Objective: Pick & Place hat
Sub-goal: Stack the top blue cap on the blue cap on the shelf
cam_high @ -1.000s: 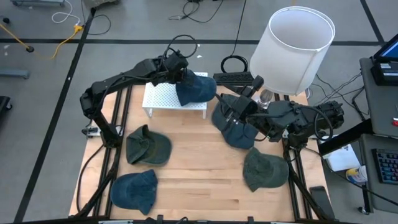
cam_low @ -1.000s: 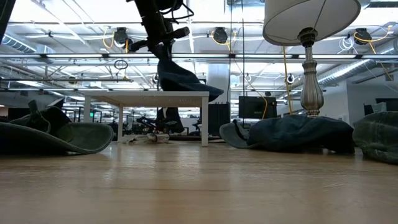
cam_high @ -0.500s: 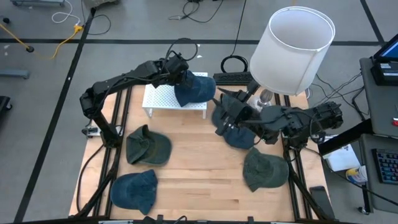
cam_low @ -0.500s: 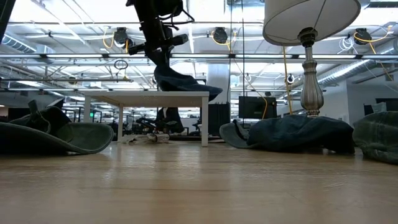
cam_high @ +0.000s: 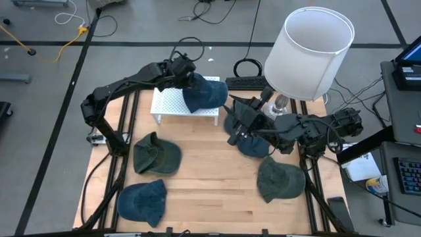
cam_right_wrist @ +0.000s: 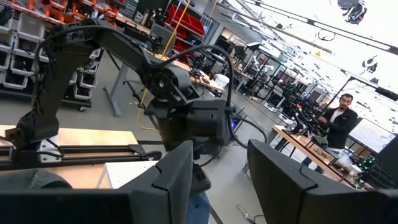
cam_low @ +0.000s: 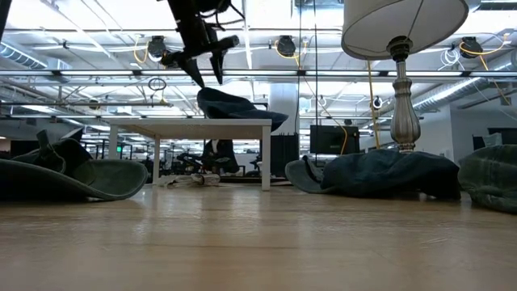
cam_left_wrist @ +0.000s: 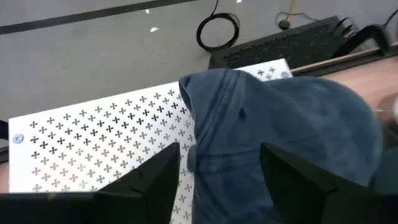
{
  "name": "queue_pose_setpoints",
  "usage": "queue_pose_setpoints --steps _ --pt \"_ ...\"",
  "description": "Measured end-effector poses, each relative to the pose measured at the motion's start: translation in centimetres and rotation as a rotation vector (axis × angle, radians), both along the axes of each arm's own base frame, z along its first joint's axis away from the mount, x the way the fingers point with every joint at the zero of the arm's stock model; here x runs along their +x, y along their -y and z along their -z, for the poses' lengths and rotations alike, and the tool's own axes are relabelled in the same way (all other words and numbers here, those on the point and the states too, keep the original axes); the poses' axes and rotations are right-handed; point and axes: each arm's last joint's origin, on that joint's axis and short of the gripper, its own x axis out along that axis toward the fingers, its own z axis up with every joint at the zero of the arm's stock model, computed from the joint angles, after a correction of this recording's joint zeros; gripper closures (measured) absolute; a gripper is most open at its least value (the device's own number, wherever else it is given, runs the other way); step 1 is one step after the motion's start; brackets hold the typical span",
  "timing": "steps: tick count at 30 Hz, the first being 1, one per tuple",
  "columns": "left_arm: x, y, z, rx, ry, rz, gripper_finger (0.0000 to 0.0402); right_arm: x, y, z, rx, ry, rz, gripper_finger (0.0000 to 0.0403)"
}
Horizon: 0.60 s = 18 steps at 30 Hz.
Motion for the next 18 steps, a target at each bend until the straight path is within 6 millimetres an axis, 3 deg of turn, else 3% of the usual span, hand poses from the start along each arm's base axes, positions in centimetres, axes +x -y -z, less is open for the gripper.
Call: queue_pose_setpoints --steps 5,10,18 --pt "-1.5 0.9 -2.1 0.039 0.052 0.016 0.0145 -0.2 -0.5 0.2 -0.008 -0.019 -0.015 0.0257" --pt "-2.9 2.1 -4.0 0.009 0.125 0.145 0.0132 -0.5 -1.2 0.7 -0.027 -0.071 -0.031 0.0252" --pt "-5.0 5.1 -6.8 -0.136 0.328 0.425 0.0144 -1.2 -1.4 3.2 0.174 -0.112 -0.007 0.0167"
